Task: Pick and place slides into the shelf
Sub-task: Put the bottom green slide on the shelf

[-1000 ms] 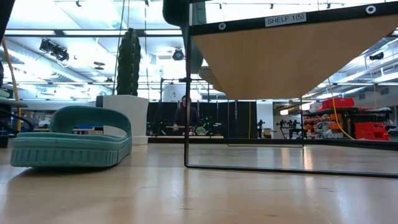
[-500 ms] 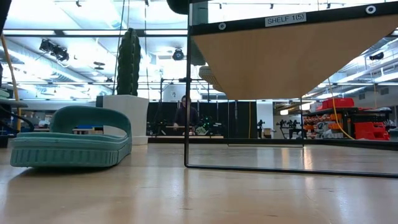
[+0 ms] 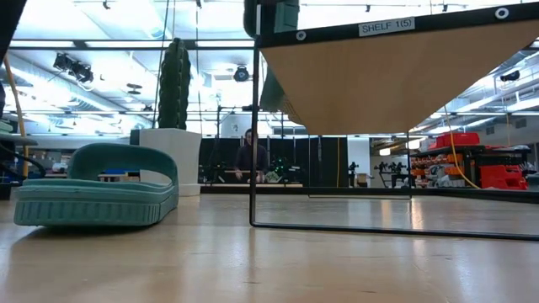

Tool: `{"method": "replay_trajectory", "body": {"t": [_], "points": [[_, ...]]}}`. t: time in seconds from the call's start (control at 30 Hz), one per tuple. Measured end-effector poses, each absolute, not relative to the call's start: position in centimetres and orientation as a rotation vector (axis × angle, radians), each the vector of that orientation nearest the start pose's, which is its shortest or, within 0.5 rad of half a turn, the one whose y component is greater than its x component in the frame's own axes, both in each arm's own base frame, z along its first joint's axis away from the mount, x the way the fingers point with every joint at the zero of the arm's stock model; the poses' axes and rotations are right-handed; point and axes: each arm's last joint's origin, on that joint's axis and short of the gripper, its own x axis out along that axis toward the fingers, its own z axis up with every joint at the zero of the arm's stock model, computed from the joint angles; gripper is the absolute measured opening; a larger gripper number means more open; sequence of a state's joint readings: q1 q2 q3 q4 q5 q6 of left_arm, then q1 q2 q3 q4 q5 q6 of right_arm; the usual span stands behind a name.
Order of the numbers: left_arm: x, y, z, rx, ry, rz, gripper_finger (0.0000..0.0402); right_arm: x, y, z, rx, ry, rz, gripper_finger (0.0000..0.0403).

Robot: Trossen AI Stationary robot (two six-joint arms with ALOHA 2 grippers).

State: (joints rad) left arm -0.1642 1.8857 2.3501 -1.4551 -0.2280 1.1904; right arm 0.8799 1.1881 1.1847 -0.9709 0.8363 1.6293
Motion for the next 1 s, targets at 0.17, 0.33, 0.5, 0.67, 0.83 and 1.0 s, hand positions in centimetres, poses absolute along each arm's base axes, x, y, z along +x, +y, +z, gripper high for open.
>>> {"method": "replay_trajectory", "body": {"t": [0.17, 0.33, 0.5, 0.67, 0.83, 1.0], "points": [[35.4, -5.4, 43.2, 1.296, 0.864, -0.550, 0.0009, 15.4, 15.3, 33.6, 0.841, 0.467, -0.431, 0.0146], [36.5, -5.8, 43.1, 1.325, 0.793, -0.545, 0.0009, 15.5, 15.4, 33.7, 0.834, 0.463, -0.421, 0.0146], [37.6, -6.0, 42.5, 1.337, 0.769, -0.554, 0.0009, 15.6, 15.6, 33.8, 0.839, 0.455, -0.397, 0.0146], [38.9, -6.2, 41.0, 1.330, 0.791, -0.583, 0.0009, 15.5, 16.2, 34.3, 0.846, 0.413, -0.355, 0.0146], [40.3, -6.4, 40.3, 1.349, 0.744, -0.586, 0.0009, 15.4, 16.5, 34.5, 0.854, 0.366, -0.345, 0.0146], [41.3, -6.5, 39.7, 1.362, 0.713, -0.596, 0.0009, 15.5, 16.9, 34.9, 0.865, 0.348, -0.313, 0.0146]]}}
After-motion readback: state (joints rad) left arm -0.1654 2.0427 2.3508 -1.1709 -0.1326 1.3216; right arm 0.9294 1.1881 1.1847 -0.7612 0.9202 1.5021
